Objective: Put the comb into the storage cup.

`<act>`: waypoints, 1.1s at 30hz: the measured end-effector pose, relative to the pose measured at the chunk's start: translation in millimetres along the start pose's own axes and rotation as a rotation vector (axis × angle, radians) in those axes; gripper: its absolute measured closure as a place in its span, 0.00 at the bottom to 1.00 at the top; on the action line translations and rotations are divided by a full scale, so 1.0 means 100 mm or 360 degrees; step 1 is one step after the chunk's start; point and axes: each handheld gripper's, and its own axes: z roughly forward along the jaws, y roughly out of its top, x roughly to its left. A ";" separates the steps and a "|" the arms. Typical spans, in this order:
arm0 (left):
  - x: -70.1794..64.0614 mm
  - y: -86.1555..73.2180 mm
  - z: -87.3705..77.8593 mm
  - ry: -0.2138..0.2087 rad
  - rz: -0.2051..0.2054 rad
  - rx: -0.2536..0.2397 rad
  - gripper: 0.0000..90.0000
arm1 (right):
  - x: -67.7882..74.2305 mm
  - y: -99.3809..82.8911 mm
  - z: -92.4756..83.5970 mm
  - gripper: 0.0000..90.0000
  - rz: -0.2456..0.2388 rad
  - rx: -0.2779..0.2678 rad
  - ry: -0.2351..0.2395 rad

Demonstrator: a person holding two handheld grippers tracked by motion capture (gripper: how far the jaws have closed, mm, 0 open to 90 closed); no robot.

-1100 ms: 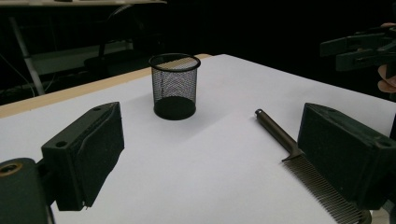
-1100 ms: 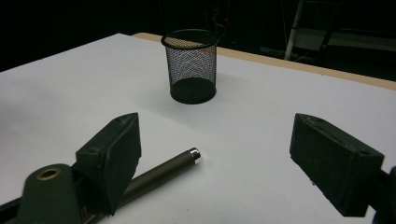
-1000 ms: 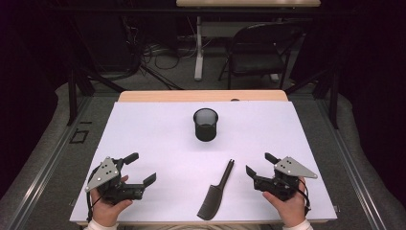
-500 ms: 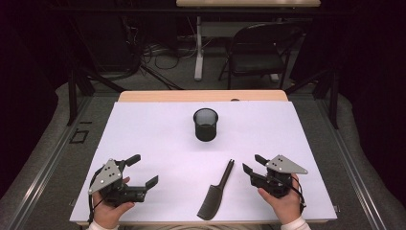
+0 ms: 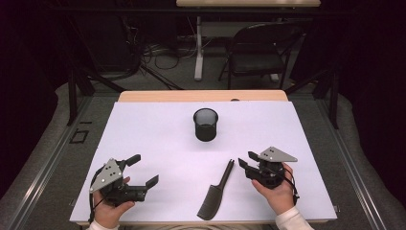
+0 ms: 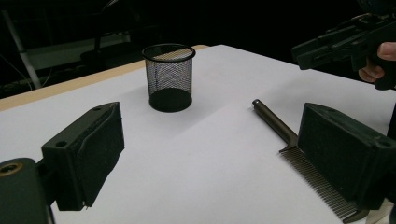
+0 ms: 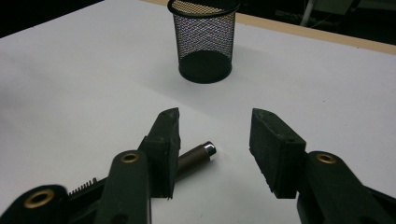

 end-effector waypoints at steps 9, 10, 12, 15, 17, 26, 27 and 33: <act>0.01 -0.01 0.01 -0.0003 -0.0005 0.0011 0.09 | 0.02 0.08 0.21 0.61 -0.0002 0.0104 0.0021; 0.01 -0.01 0.01 -0.0004 -0.0005 0.0013 0.09 | 0.03 0.08 0.24 0.62 -0.0004 0.0121 0.0020; 0.01 -0.02 0.02 -0.0004 -0.0006 0.0015 0.09 | 0.04 0.08 0.28 0.62 -0.0004 0.0129 0.0022; 0.01 -0.02 0.02 -0.0008 -0.0003 0.0018 0.09 | 0.06 0.09 0.33 0.63 -0.0006 0.0156 0.0026; 0.01 -0.02 0.02 -0.0008 -0.0002 0.0019 0.09 | 0.05 0.10 0.38 0.64 0.0001 0.0172 0.0043; 0.01 -0.03 0.03 -0.0007 0.0000 0.0030 0.09 | 0.06 0.12 0.51 0.70 0.0019 0.0191 0.0047; 0.01 -0.03 0.03 -0.0006 0.0000 0.0031 0.09 | 0.06 0.12 0.53 0.71 0.0020 0.0193 0.0044; 0.01 -0.03 0.03 0.0000 -0.0002 0.0029 0.09 | 0.06 0.11 0.62 0.78 0.0020 0.0219 0.0027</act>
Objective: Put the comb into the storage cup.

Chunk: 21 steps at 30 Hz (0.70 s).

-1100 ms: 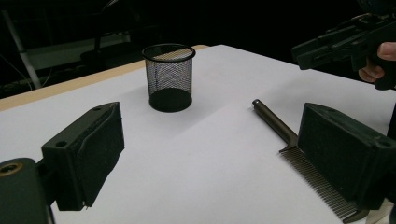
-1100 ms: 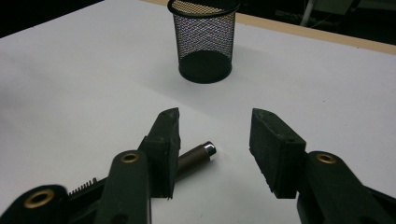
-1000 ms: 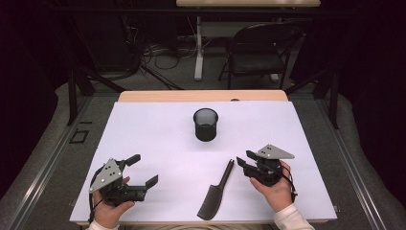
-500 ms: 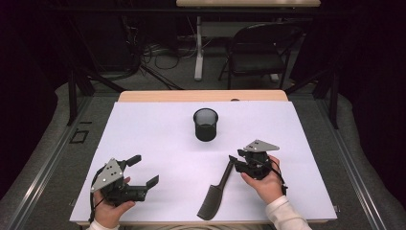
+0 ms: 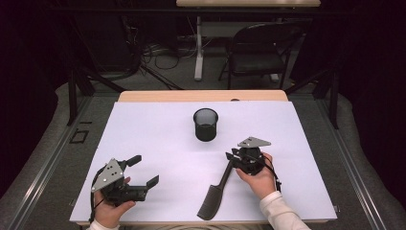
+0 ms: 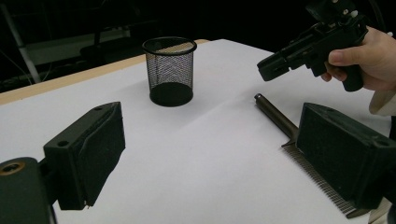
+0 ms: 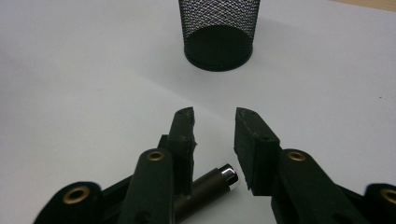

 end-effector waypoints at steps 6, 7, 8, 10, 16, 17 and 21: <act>0.00 0.00 0.00 0.0001 0.0000 0.0001 0.09 | 0.00 -0.02 0.08 0.87 0.0012 0.0026 0.0000; 0.00 -0.01 0.00 0.0004 0.0001 0.0002 0.10 | 0.01 -0.02 0.09 0.88 0.0006 0.0024 -0.0006; 0.01 -0.01 0.01 0.0003 0.0002 0.0004 0.10 | 0.01 -0.02 0.10 0.90 0.0002 0.0026 -0.0009; 0.01 -0.01 0.01 0.0007 0.0004 0.0011 0.10 | 0.01 -0.04 0.13 0.94 -0.0001 0.0042 -0.0013; 0.01 -0.02 0.01 0.0007 0.0001 0.0008 0.10 | 0.01 -0.06 0.18 0.99 -0.0009 0.0057 -0.0017; 0.01 -0.02 0.01 0.0007 -0.0001 0.0007 0.10 | 0.01 -0.06 0.19 1.00 -0.0006 0.0062 -0.0016; 0.02 -0.03 0.02 0.0005 -0.0008 0.0007 0.10 | 0.00 -0.08 0.23 1.00 -0.0021 0.0070 -0.0016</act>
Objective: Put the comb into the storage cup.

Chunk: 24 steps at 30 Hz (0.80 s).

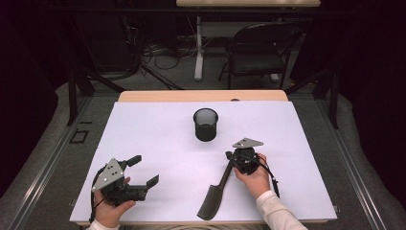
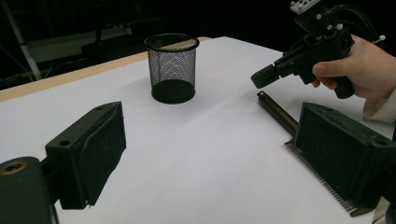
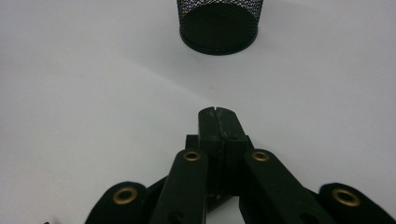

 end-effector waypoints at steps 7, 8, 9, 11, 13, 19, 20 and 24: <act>0.01 -0.01 0.00 -0.0002 -0.0002 0.0014 0.10 | 0.01 -0.02 0.05 1.00 -0.0012 0.0031 -0.0004; 0.01 -0.01 0.00 0.0011 -0.0003 0.0016 0.10 | 0.01 -0.03 0.05 1.00 -0.0013 0.0035 -0.0005; 0.01 -0.01 0.00 0.0011 -0.0005 0.0015 0.10 | 0.01 -0.03 0.06 1.00 -0.0018 0.0035 -0.0007; 0.01 -0.01 0.00 0.0012 -0.0006 0.0016 0.10 | 0.01 -0.03 0.07 1.00 -0.0021 0.0039 -0.0005; 0.01 -0.01 0.00 0.0013 -0.0004 0.0017 0.10 | 0.01 -0.04 0.07 1.00 -0.0020 0.0046 -0.0008; 0.02 -0.01 0.01 0.0005 -0.0005 0.0016 0.10 | 0.00 -0.05 0.08 1.00 -0.0021 0.0058 -0.0011; 0.02 -0.02 0.01 0.0007 -0.0006 0.0012 0.10 | -0.01 -0.05 0.09 1.00 -0.0023 0.0057 -0.0011; 0.02 -0.02 0.01 0.0007 -0.0007 0.0019 0.10 | -0.02 -0.06 0.10 1.00 -0.0020 0.0074 -0.0016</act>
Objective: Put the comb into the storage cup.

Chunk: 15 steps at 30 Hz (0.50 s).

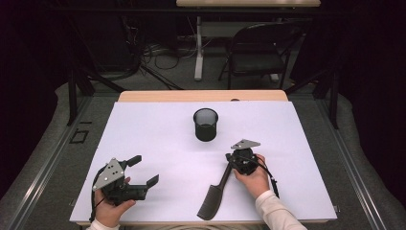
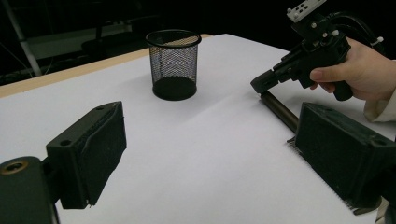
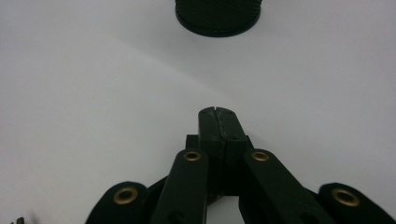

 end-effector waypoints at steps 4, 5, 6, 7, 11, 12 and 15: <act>0.00 0.00 0.00 -0.0004 0.0000 -0.0001 0.10 | -0.01 -0.01 0.01 1.00 -0.0008 0.0010 -0.0005; 0.00 0.00 0.00 -0.0004 0.0000 -0.0001 0.10 | -0.01 -0.01 0.01 1.00 -0.0004 0.0011 -0.0007; 0.00 0.00 0.00 -0.0004 -0.0001 -0.0001 0.10 | -0.01 -0.01 0.01 1.00 -0.0005 0.0014 -0.0007; 0.00 0.00 0.00 -0.0004 -0.0002 0.0000 0.10 | -0.02 -0.01 0.01 1.00 -0.0003 0.0021 -0.0006; 0.01 0.00 0.00 0.0001 -0.0002 0.0003 0.10 | -0.02 -0.02 0.00 1.00 0.0002 0.0025 -0.0010; 0.01 -0.01 0.00 0.0001 -0.0003 0.0004 0.10 | -0.03 -0.02 0.00 1.00 0.0002 0.0028 -0.0011; 0.01 -0.01 0.00 0.0004 -0.0003 0.0008 0.10 | -0.03 -0.03 0.00 1.00 0.0007 0.0036 -0.0015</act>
